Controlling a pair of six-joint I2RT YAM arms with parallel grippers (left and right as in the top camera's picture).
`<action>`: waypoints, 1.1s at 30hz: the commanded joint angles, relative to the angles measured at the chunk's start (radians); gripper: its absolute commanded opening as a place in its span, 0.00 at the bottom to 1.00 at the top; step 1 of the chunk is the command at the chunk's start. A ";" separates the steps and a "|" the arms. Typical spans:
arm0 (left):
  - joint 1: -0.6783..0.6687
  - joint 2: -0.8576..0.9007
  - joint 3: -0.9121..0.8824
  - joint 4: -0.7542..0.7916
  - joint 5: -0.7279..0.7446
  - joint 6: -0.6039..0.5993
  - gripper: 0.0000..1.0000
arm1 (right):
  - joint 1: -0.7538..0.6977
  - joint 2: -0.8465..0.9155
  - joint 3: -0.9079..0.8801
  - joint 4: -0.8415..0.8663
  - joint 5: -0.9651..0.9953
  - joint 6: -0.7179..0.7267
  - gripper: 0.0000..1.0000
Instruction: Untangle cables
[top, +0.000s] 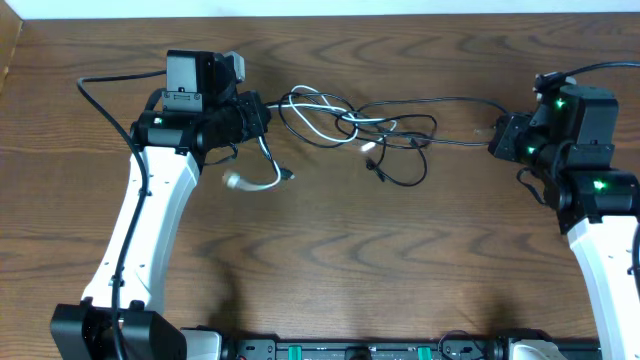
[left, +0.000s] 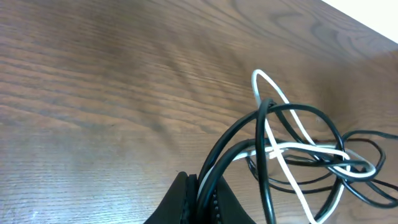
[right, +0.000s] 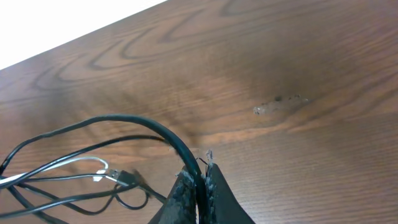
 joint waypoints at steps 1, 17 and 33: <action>0.017 -0.007 0.011 -0.010 -0.053 0.013 0.07 | 0.000 0.010 0.021 -0.004 0.016 -0.016 0.01; -0.029 -0.007 0.011 -0.086 -0.054 0.111 0.08 | 0.071 0.083 0.020 -0.026 -0.019 -0.015 0.01; -0.045 -0.007 0.011 -0.103 -0.054 0.126 0.38 | 0.081 0.084 0.020 -0.029 -0.018 -0.016 0.01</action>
